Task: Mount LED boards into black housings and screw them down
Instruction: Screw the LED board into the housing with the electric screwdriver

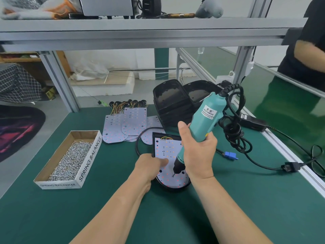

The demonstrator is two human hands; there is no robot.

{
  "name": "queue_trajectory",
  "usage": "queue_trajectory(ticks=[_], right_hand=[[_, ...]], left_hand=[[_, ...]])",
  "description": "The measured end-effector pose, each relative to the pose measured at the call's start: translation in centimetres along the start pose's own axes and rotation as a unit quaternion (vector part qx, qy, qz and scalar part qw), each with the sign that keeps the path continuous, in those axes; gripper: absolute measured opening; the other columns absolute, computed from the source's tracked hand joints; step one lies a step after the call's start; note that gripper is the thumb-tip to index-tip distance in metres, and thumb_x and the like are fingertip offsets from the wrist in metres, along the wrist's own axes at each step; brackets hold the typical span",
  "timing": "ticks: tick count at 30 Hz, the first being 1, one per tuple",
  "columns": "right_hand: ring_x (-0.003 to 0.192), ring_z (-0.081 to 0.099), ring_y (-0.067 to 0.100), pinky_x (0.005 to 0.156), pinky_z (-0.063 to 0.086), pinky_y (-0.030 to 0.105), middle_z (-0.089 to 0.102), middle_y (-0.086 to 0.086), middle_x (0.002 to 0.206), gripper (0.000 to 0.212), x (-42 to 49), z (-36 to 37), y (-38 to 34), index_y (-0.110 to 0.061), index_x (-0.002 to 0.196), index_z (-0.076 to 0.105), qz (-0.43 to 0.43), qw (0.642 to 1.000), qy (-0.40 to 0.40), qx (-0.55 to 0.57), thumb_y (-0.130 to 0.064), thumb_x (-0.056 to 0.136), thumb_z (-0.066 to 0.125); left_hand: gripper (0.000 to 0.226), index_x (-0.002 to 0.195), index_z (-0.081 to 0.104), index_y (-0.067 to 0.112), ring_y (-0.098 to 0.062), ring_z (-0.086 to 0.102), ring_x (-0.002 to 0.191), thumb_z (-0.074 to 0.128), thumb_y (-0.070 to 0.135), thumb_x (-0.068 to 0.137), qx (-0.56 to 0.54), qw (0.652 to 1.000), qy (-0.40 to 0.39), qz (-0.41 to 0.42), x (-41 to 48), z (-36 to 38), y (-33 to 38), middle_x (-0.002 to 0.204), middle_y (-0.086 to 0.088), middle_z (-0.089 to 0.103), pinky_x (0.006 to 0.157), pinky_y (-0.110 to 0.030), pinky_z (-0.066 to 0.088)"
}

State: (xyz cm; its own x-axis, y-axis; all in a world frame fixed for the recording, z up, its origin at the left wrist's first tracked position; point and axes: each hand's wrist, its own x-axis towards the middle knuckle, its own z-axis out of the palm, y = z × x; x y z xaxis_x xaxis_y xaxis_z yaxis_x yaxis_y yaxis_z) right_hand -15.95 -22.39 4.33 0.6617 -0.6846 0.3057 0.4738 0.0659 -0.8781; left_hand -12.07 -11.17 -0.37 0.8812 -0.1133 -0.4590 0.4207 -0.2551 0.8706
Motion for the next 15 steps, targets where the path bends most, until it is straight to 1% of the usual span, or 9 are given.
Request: queue_trajectory(ticks=[3, 5, 7, 9, 11, 12, 13, 14, 15], right_hand=[[0.058, 0.04, 0.02, 0.055, 0.041, 0.032, 0.045, 0.002, 0.061, 0.049, 0.3, -0.5, 0.0, 0.005, 0.076, 0.047, 0.021, 0.999, 0.023, 0.008, -0.033, 0.076, 0.079], [0.061, 0.042, 0.021, 0.059, 0.041, 0.035, 0.046, 0.005, 0.063, 0.042, 0.4, -0.7, -0.1, 0.0, 0.077, 0.052, 0.023, 1.0, 0.012, 0.012, -0.032, 0.078, 0.079], [0.06, 0.044, 0.019, 0.06, 0.043, 0.03, 0.049, 0.003, 0.063, 0.027, 0.5, -0.7, -0.9, -0.011, 0.074, 0.06, 0.014, 1.0, -0.009, 0.026, -0.03, 0.079, 0.079], [0.055, 0.045, 0.016, 0.057, 0.044, 0.023, 0.051, 0.0, 0.061, 0.018, 1.4, -0.5, -2.0, -0.022, 0.071, 0.064, -0.001, 0.999, -0.001, 0.049, -0.027, 0.08, 0.079], [0.053, 0.046, 0.014, 0.054, 0.043, 0.021, 0.051, 0.0, 0.06, 0.02, 2.6, -0.3, -3.0, -0.024, 0.071, 0.062, -0.001, 0.997, 0.037, 0.072, -0.024, 0.08, 0.08], [0.053, 0.046, 0.014, 0.054, 0.043, 0.021, 0.051, 0.0, 0.06, 0.023, 3.2, -0.2, -3.4, -0.023, 0.072, 0.06, 0.004, 0.995, 0.06, 0.078, -0.023, 0.081, 0.08], [0.053, 0.046, 0.014, 0.054, 0.043, 0.021, 0.052, -0.001, 0.061, 0.025, 3.7, -0.2, -3.6, -0.022, 0.073, 0.058, 0.01, 0.994, 0.08, 0.078, -0.021, 0.082, 0.08], [0.053, 0.046, 0.013, 0.054, 0.043, 0.022, 0.052, -0.003, 0.061, 0.025, 4.0, -0.3, -3.6, -0.022, 0.074, 0.056, 0.019, 0.992, 0.094, 0.079, -0.021, 0.084, 0.079], [0.054, 0.046, 0.013, 0.055, 0.042, 0.023, 0.052, -0.004, 0.061, 0.024, 4.3, -0.3, -3.4, -0.021, 0.077, 0.056, 0.033, 0.991, 0.103, 0.083, -0.02, 0.086, 0.078]], left_hand=[[0.024, 0.098, 0.072, 0.0, -0.037, 0.07, 0.101, 0.077, 0.012, 0.078, 0.002, 1.0, -0.002, 0.003, -0.2, 0.0, 0.1, 0.1, -0.016, 0.075, 0.099, -0.053, 0.053], [0.034, 0.099, 0.072, -0.001, -0.037, 0.07, 0.101, 0.079, 0.017, 0.07, 0.005, 1.0, -0.003, 0.007, -0.4, 0.0, 0.3, 0.1, -0.016, 0.075, 0.099, -0.053, 0.053], [0.043, 0.101, 0.072, -0.002, -0.038, 0.069, 0.103, 0.076, 0.021, 0.065, 0.012, 1.0, -0.01, 0.006, -0.2, 0.0, 0.4, 0.103, -0.018, 0.075, 0.099, -0.053, 0.052], [0.032, 0.1, 0.072, -0.001, -0.036, 0.07, 0.104, 0.078, 0.016, 0.074, 0.019, 1.0, -0.007, -0.002, 0.0, 0.0, 0.3, 0.103, -0.016, 0.075, 0.096, -0.047, 0.055], [0.022, 0.097, 0.074, 0.003, -0.034, 0.071, 0.101, 0.076, 0.016, 0.081, 0.035, 0.999, -0.002, -0.004, 0.2, -0.2, 0.0, 0.101, -0.014, 0.076, 0.081, -0.034, 0.054], [0.02, 0.096, 0.074, 0.005, -0.03, 0.072, 0.094, 0.076, 0.019, 0.082, 0.047, 0.999, -0.006, 0.003, 0.3, -0.2, 0.1, 0.098, -0.012, 0.077, 0.076, -0.03, 0.051], [0.021, 0.093, 0.075, 0.007, -0.022, 0.072, 0.082, 0.076, 0.024, 0.082, 0.056, 0.998, -0.014, 0.011, 0.2, -0.3, 0.2, 0.092, -0.008, 0.077, 0.069, -0.024, 0.049], [0.025, 0.089, 0.073, 0.009, -0.013, 0.067, 0.064, 0.077, 0.033, 0.082, 0.063, 0.998, -0.025, 0.013, -0.2, -0.5, 0.5, 0.079, 0.0, 0.076, 0.059, -0.017, 0.046], [0.035, 0.083, 0.069, 0.01, -0.007, 0.055, 0.046, 0.076, 0.044, 0.082, 0.063, 0.998, -0.029, 0.005, -0.5, -0.8, 0.9, 0.063, 0.007, 0.067, 0.046, -0.014, 0.039]])
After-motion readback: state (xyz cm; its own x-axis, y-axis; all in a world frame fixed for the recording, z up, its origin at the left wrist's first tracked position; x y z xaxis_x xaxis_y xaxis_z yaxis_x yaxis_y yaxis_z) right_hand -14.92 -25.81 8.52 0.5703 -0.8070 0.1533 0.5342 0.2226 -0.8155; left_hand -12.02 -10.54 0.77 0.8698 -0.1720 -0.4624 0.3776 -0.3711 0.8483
